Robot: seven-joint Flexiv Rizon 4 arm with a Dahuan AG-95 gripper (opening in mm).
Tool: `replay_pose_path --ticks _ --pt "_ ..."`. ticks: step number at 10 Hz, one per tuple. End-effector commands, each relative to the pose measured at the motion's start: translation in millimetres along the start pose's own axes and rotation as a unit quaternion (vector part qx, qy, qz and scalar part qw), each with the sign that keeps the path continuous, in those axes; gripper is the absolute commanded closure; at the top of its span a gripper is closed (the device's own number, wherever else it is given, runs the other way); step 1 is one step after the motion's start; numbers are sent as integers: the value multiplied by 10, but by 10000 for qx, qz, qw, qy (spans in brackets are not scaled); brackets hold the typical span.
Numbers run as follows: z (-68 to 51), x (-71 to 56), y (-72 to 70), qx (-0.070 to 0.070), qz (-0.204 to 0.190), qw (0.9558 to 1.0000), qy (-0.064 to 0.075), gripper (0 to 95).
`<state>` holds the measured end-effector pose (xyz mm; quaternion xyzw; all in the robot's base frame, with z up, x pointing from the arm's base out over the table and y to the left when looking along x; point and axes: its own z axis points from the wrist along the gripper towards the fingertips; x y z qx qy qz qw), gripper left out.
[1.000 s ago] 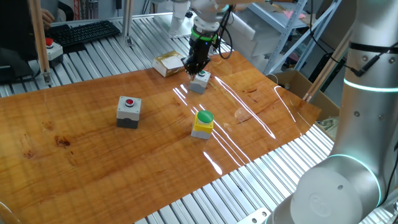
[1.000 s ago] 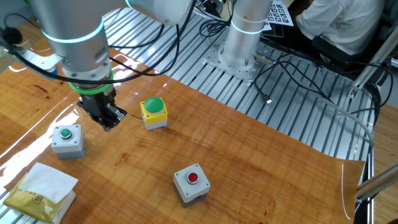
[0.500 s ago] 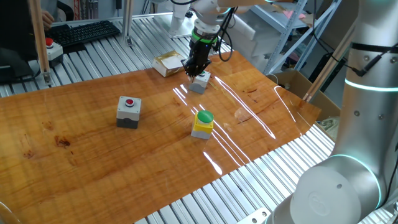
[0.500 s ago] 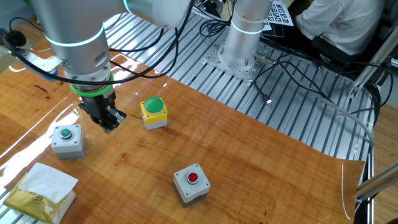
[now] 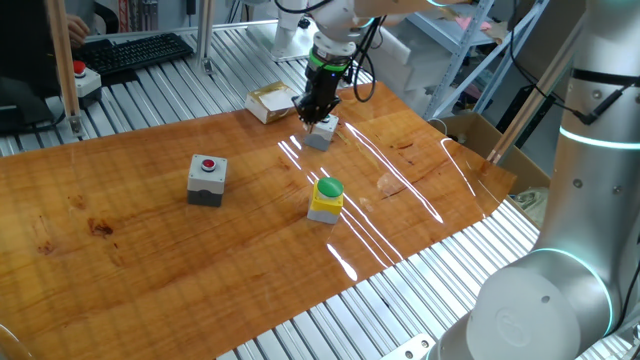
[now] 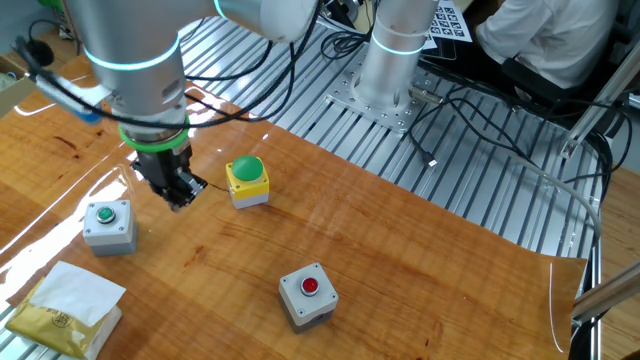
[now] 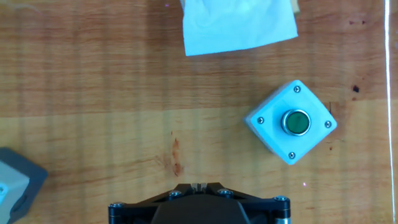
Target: Press three buttons from left to right in sequence
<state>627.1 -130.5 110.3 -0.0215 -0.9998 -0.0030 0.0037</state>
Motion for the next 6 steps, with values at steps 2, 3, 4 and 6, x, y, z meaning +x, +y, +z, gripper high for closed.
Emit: replay_pose_path --ticks 2,3,4,6 --pt "-4 7 -7 29 282 9996 -96 950" --pt "-4 7 -7 21 323 9995 -65 950" --pt "-4 7 -7 22 448 9990 -78 950" --pt "-4 7 -7 22 448 9990 17 950"
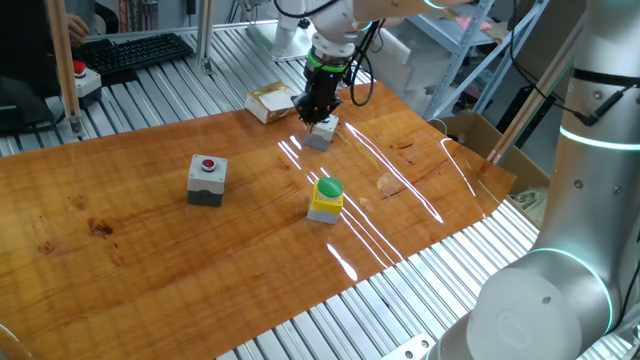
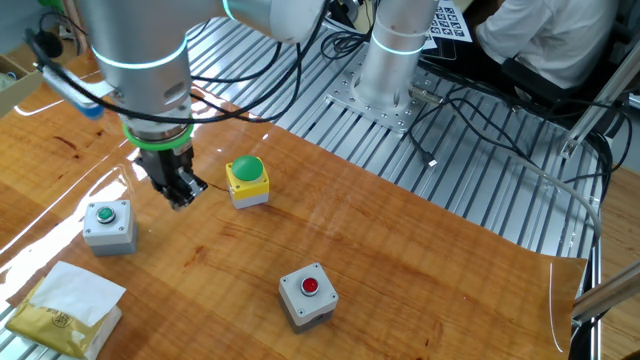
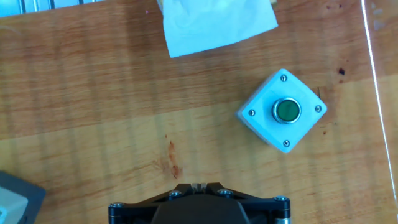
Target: Press three buttons from left to right in sequence
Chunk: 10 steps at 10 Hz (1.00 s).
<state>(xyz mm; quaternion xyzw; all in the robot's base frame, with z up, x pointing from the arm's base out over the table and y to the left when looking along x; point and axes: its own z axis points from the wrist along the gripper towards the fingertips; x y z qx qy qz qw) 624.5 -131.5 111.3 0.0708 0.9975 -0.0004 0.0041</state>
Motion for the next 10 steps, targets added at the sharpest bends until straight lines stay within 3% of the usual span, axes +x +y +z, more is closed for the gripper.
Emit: replay_pose_path --ticks 1,3,5,8,9,10 --pt "6 -18 5 34 -82 9999 93 950" --pt "23 -115 -93 91 -289 9995 42 950" --pt "4 -236 -151 255 -462 9986 40 950" --pt "-40 -424 -208 283 -484 9984 36 950" --pt "-36 -508 -254 281 -472 9985 30 760" --pt "-19 -588 -327 262 -487 9985 16 760"
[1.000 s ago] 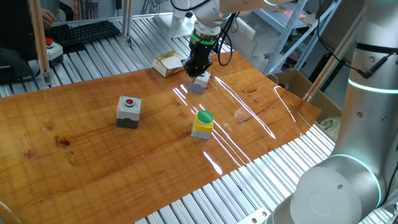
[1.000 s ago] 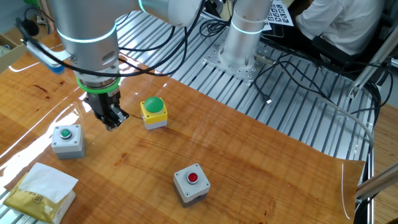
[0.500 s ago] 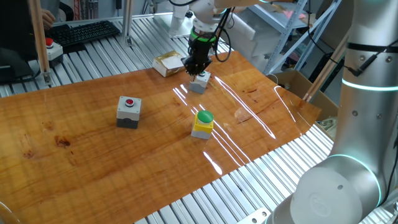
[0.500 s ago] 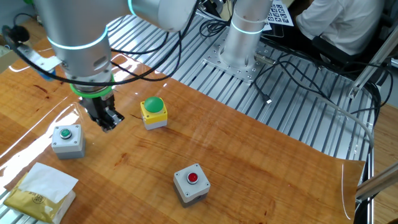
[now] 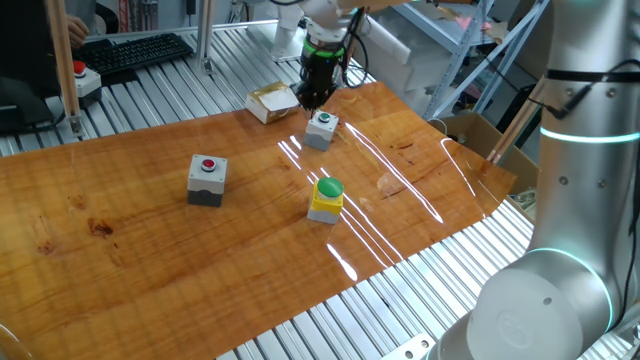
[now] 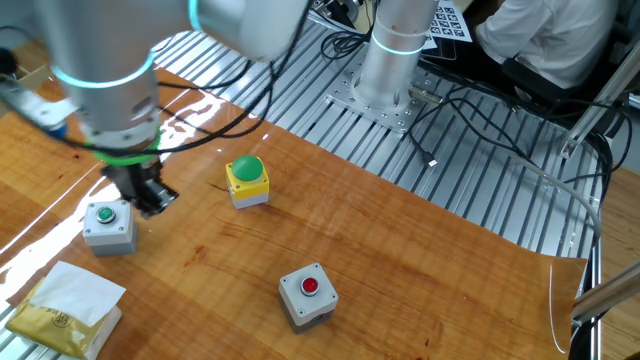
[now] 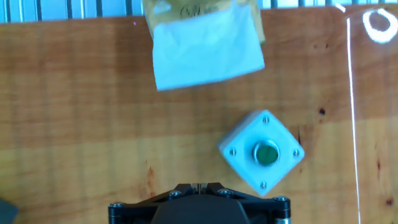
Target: Press three buttons from left to right in sequence
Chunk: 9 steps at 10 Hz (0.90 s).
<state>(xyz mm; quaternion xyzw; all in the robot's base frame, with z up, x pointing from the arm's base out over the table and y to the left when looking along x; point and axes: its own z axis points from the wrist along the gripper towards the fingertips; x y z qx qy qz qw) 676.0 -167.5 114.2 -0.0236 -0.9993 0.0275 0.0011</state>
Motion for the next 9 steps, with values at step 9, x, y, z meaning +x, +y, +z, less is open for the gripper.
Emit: replay_pose_path --ticks 9 --pt "85 -349 -408 -126 14 9999 23 570"
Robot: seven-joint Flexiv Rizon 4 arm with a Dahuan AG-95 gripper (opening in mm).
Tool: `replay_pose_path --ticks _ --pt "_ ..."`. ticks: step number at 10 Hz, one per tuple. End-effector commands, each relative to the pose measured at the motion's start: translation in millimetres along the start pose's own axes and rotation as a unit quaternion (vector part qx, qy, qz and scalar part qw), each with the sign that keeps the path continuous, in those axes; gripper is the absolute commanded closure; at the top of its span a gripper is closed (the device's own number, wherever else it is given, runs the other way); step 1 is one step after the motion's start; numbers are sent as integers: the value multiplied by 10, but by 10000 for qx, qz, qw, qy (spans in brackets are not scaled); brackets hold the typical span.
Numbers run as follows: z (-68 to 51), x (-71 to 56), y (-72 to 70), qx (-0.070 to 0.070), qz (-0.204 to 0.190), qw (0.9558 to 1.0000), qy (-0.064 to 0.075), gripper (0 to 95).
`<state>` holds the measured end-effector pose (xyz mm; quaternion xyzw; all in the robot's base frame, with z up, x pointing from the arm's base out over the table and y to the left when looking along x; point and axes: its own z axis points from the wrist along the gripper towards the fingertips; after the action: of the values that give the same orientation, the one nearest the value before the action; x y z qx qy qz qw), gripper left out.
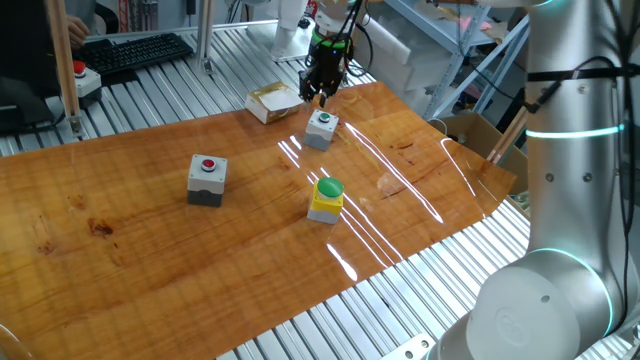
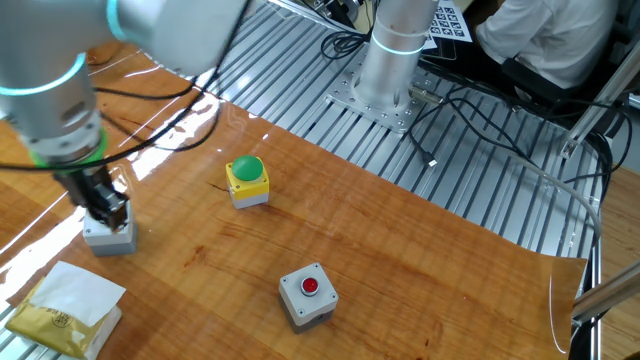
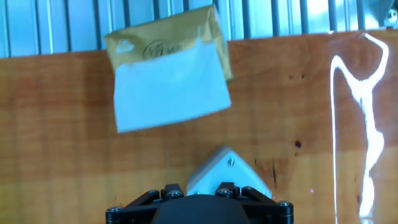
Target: Press three buttons from left to right in sequence
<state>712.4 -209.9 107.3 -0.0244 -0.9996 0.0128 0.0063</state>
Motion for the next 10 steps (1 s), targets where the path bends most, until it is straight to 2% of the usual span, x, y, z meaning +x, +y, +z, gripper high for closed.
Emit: replay_pose_path --ticks 1,5,7,8,10 --pt "7 26 -18 35 117 9999 23 570" --pt "9 35 -17 10 177 9998 13 570" --pt "11 33 -12 -44 36 10000 26 570" --pt "10 32 -10 -101 -15 9999 25 950" --pt "10 32 -10 -121 3 9999 -1 950"
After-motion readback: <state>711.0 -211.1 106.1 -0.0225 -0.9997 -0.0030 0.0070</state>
